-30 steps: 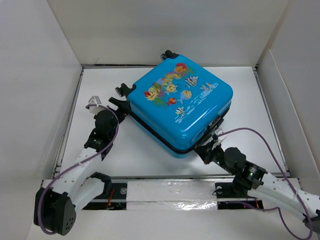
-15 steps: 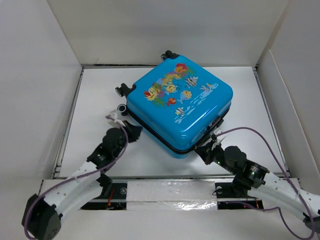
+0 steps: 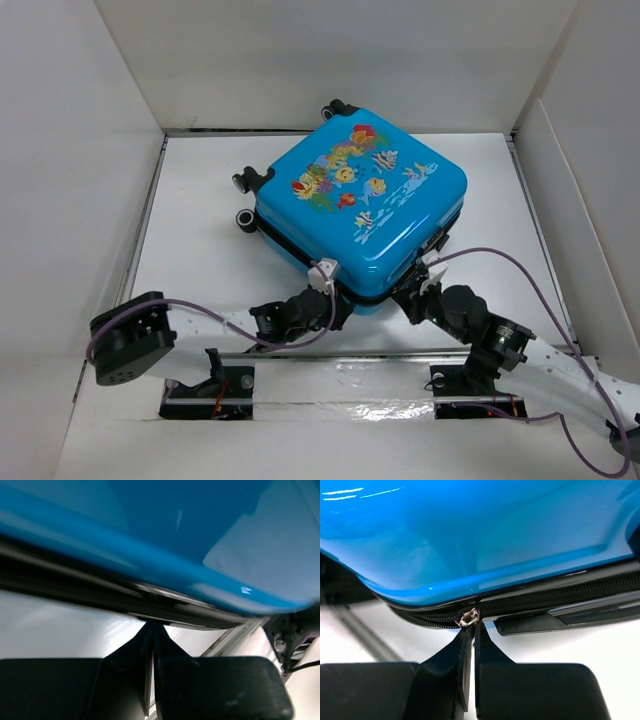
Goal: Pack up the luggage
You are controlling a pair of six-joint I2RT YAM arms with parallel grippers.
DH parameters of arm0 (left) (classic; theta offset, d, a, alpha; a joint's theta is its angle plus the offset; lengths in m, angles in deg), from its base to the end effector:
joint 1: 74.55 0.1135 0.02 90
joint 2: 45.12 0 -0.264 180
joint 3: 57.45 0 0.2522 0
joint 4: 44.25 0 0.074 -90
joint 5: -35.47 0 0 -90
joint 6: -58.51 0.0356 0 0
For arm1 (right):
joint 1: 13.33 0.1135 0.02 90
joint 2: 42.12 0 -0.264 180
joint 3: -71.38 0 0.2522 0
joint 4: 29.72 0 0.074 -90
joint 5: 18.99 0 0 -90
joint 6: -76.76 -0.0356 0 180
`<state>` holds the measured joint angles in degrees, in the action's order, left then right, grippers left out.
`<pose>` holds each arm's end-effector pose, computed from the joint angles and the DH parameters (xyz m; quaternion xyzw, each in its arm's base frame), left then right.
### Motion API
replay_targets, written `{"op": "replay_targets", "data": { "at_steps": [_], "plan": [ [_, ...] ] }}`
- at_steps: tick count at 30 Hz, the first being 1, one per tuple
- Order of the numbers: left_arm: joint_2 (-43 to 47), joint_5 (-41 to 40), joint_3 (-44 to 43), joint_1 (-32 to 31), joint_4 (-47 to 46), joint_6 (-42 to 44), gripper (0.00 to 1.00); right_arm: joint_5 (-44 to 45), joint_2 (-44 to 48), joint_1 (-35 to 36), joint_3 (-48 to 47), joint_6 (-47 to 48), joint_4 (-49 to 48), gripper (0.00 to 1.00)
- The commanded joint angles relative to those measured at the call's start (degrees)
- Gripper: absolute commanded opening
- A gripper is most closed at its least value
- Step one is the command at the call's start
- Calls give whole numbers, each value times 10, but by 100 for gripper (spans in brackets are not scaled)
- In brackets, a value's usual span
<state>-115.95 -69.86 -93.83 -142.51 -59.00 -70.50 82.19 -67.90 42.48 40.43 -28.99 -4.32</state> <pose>0.1000 -0.2220 0.1837 0.1282 0.8038 -0.3937 0.4272 0.0819 0.1083 0.2134 -0.2273 0.7861 0.2680 0.5085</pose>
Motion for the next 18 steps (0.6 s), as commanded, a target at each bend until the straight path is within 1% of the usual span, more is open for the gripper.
{"op": "replay_targets", "data": {
  "at_steps": [1,3,4,5,6,9,10,12,13,15,16,18],
  "plan": [
    [-69,5,-84,-4,-143,22,0,-90,-23,5,-38,3,-66,0],
    [-108,3,-103,5,-167,26,0,-110,-38,17,-42,3,-64,0],
    [-122,11,-123,14,-174,29,0,-138,-51,27,-51,2,-58,0],
    [-133,33,-133,24,-178,26,0,-143,-58,39,-56,-2,-57,0],
    [-155,40,-142,31,-190,26,0,-145,-64,73,-61,-6,-59,0],
    [-196,52,-189,37,-190,31,0,-122,-91,138,-94,-18,-61,0],
    [-205,55,-214,37,-188,31,0,-94,-100,177,-105,-19,-60,0],
    [-231,65,-235,37,-191,33,0,-77,-124,206,-136,-23,-65,0],
    [-240,70,-253,37,-194,34,0,-67,-132,224,-142,-23,-87,0],
    [-262,81,-266,37,-200,32,0,-54,-150,229,-150,-17,-110,0],
    [-267,85,-275,37,-201,30,0,-29,-153,229,-149,-16,-151,0],
    [-266,83,-272,43,-202,24,0,14,-164,229,-139,-14,-186,0]
  ]
}}
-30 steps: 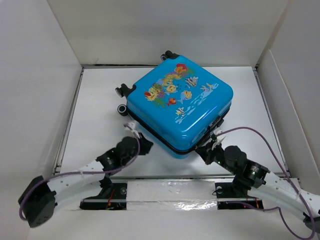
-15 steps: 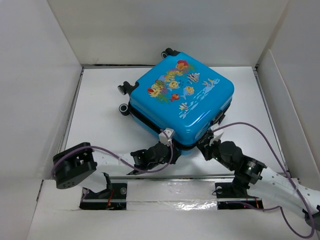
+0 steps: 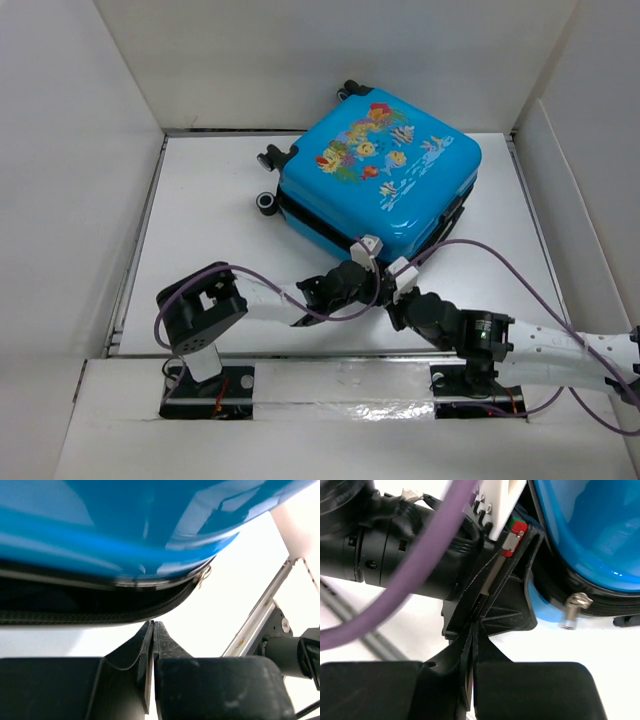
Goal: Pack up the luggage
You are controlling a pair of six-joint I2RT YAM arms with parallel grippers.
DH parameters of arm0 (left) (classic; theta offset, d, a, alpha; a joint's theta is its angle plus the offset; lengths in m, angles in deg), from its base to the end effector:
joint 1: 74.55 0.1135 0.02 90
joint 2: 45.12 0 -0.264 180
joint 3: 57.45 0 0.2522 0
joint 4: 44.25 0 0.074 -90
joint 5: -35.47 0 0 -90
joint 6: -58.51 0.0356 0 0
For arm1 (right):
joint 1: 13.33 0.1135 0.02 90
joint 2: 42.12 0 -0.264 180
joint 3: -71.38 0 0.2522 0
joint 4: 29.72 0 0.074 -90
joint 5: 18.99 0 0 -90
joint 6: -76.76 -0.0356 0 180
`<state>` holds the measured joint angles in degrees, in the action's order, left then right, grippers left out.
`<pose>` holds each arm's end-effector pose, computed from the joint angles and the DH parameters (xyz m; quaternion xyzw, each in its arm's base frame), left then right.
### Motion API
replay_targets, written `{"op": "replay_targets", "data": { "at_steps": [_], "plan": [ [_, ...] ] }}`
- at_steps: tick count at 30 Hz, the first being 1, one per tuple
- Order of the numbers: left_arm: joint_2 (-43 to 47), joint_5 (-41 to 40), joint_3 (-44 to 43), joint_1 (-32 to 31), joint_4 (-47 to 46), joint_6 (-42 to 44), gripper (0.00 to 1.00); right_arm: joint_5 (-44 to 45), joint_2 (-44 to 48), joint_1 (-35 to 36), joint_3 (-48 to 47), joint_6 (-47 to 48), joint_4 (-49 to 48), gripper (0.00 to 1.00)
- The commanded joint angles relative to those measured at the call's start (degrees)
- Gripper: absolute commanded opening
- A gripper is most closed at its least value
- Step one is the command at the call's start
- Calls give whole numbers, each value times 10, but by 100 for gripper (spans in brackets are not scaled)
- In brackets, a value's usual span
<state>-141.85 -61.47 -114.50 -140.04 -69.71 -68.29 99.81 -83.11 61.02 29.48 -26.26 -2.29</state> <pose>0.1495 -0.3176 0.1878 0.1592 0.7724 -0.4474 0.4218 0.0616 0.1562 0.2437 -0.3076 0.7753 0.1990 0.5146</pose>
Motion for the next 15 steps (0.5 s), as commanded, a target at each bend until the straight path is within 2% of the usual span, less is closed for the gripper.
{"op": "replay_targets", "data": {
  "at_steps": [1,2,3,4,5,6,7,10,13,15],
  "plan": [
    [-1,-3,-48,19,-96,-4,0,-121,-13,44,-25,-44,-240,0],
    [7,-4,-34,33,-96,-8,6,-109,-14,44,-18,-48,-259,0],
    [36,-3,-17,42,-92,-15,21,-92,-9,44,7,-52,-313,0],
    [58,1,30,66,-91,-31,31,-76,-8,44,20,-60,-337,0],
    [81,1,59,66,-90,-39,41,-70,-2,44,32,-66,-350,0],
    [134,6,86,97,-80,-46,55,-66,3,44,38,-68,-349,0],
    [165,10,136,115,-68,-52,59,-61,14,44,43,-68,-333,0],
    [291,32,208,196,4,-62,60,-43,42,44,34,-61,-263,0],
    [407,33,210,248,103,-43,60,-29,72,44,28,-64,-195,0],
    [449,10,189,272,162,-50,66,2,104,44,34,-74,-175,0]
  ]
}}
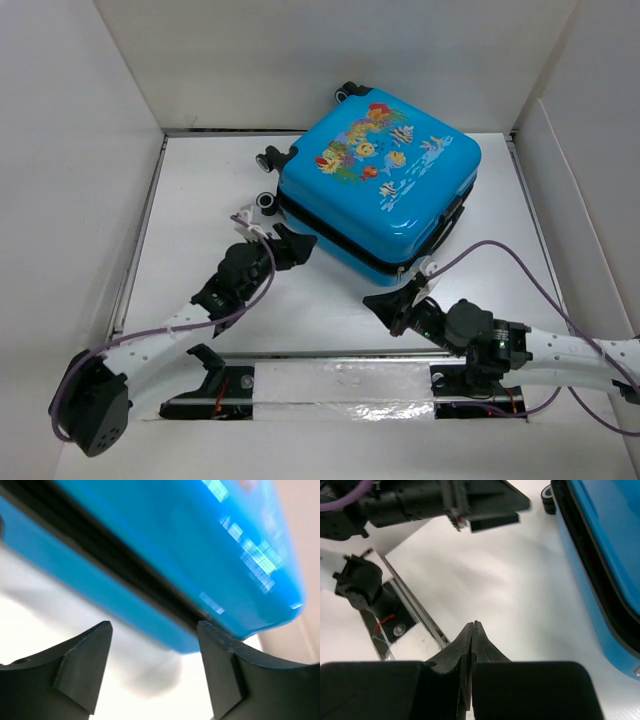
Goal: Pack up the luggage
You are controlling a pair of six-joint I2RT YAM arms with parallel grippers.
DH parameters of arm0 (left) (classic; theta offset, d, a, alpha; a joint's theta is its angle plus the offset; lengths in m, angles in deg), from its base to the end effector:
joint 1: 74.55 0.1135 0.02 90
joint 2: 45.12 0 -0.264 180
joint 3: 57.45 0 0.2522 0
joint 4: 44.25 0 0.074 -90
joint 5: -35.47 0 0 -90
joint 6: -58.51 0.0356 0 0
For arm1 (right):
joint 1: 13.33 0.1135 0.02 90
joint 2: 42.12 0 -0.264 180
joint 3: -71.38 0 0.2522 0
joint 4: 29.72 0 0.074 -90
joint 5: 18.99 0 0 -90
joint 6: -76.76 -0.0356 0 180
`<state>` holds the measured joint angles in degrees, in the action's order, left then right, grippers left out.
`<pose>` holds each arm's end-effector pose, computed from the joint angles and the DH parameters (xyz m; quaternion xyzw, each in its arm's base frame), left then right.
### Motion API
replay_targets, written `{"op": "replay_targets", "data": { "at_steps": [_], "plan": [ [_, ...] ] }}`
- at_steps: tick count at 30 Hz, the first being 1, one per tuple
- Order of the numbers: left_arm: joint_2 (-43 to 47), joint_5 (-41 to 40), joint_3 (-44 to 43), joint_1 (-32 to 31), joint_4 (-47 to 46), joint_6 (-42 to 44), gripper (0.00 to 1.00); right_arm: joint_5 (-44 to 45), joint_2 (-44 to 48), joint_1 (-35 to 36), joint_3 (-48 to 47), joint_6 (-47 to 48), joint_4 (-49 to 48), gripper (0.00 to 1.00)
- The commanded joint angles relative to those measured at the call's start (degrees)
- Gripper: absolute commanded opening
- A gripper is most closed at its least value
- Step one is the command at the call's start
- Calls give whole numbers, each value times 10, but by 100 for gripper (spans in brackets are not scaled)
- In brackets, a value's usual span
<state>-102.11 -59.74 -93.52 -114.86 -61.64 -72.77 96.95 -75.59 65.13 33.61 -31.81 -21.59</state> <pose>0.1706 -0.1405 0.2381 -0.0373 0.7275 -0.4220 0.5397 0.0467 0.1508 0.2709 -0.2224 0.6932 0.3901 0.5637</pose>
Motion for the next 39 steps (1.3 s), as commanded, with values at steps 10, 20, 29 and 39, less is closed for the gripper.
{"op": "replay_targets", "data": {
  "at_steps": [10,20,29,39],
  "plan": [
    [-122,46,-231,245,42,-82,89,90,77,3,16,-63,98,0],
    [-383,122,-491,299,145,-67,92,78,97,3,35,-67,102,0],
    [-481,174,-550,299,106,-122,93,80,88,3,40,-69,102,0],
    [-520,193,-530,305,-15,-211,70,76,78,3,44,-76,96,1]
  ]
}}
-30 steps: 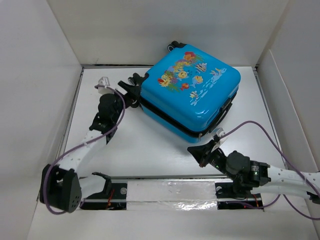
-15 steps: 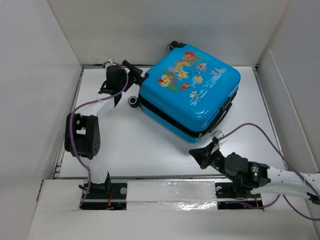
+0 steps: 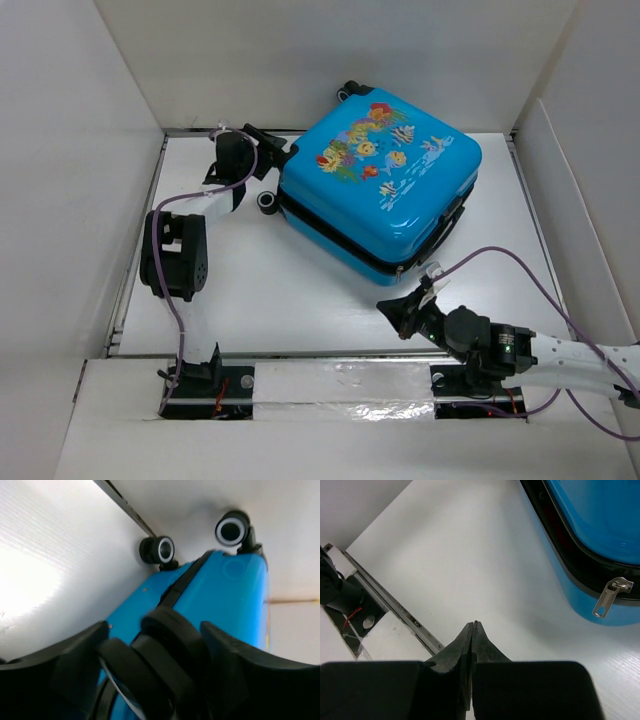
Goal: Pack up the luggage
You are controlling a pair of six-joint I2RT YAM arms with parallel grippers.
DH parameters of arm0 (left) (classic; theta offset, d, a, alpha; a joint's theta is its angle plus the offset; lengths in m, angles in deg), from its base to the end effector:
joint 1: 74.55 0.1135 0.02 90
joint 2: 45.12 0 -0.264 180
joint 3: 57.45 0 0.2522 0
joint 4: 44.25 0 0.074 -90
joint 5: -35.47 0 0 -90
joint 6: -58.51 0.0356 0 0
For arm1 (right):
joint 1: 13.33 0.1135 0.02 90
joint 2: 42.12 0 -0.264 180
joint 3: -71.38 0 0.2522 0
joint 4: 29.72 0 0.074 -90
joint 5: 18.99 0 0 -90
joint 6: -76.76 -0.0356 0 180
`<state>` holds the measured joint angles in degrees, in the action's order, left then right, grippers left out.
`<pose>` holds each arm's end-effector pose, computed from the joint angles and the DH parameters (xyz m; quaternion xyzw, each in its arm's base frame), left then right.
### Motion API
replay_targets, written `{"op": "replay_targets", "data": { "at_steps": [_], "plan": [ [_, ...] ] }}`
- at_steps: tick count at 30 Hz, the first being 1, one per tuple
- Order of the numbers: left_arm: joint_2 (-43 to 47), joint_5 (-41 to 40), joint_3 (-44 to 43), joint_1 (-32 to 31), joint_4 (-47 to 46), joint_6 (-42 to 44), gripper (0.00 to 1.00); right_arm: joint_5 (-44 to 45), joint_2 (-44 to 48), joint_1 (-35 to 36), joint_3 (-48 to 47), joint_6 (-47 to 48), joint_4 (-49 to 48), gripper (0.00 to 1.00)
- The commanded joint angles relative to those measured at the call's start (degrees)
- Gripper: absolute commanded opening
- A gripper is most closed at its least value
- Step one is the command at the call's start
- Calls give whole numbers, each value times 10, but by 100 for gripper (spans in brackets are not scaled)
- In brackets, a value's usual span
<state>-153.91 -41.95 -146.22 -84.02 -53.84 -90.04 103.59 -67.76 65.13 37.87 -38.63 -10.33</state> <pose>0.4415 -0.0815 0.2574 -0.2535 0.7239 -0.4256 0.4802 0.0455 0.1272 0.2415 -0.1734 0.7444 0.3440 0.5455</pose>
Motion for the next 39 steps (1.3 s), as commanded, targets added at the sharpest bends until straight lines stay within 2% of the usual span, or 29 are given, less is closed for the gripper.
{"op": "replay_targets", "data": {
  "at_steps": [1,3,4,5,7,9,10,11,12,13,14,15,17,21,24,27,28,33,39],
  "plan": [
    [-5,17,-1,-4,-113,-54,67,9,1,3,1,-10,-12,4],
    [-21,29,-10,-4,-122,-65,65,12,4,3,1,-13,-8,12],
    [-27,34,-29,-4,-115,-71,65,12,6,3,0,-14,0,24],
    [-33,40,-37,-4,-114,-75,66,14,8,3,-1,-18,3,29],
    [-42,43,-44,-4,-119,-86,74,18,13,3,-2,-19,11,41],
    [-51,47,-54,-4,-122,-99,80,21,20,3,-3,-20,16,43],
    [-52,49,-58,-4,-128,-101,77,21,22,3,-3,-20,21,44],
    [-50,46,-51,-4,-137,-105,68,25,24,3,-4,-23,25,45],
    [-40,40,-40,-4,-152,-108,36,28,27,3,-5,-24,31,45],
    [-33,38,-15,-4,-184,-111,20,34,32,3,-7,-25,49,45],
    [-25,36,1,-4,-200,-112,7,38,36,3,-9,-25,60,46],
    [-2,32,17,2,-218,-110,0,47,41,3,-11,-27,70,46],
    [30,12,83,2,-259,-97,0,64,59,3,-15,-34,100,48],
    [172,-20,225,2,-321,-61,0,91,102,3,-21,-35,141,49],
    [278,-46,345,-5,-349,-47,0,107,134,3,-22,-19,160,48],
    [369,-71,432,-17,-348,-36,0,112,147,3,-22,-16,166,21],
    [389,-77,445,-22,-329,-30,0,114,148,3,-21,-19,170,2],
    [501,-91,507,-15,-269,-9,0,122,110,3,-26,-54,179,0],
    [650,-115,552,-15,-159,18,0,118,-9,-2,-77,17,142,0]
  ]
}}
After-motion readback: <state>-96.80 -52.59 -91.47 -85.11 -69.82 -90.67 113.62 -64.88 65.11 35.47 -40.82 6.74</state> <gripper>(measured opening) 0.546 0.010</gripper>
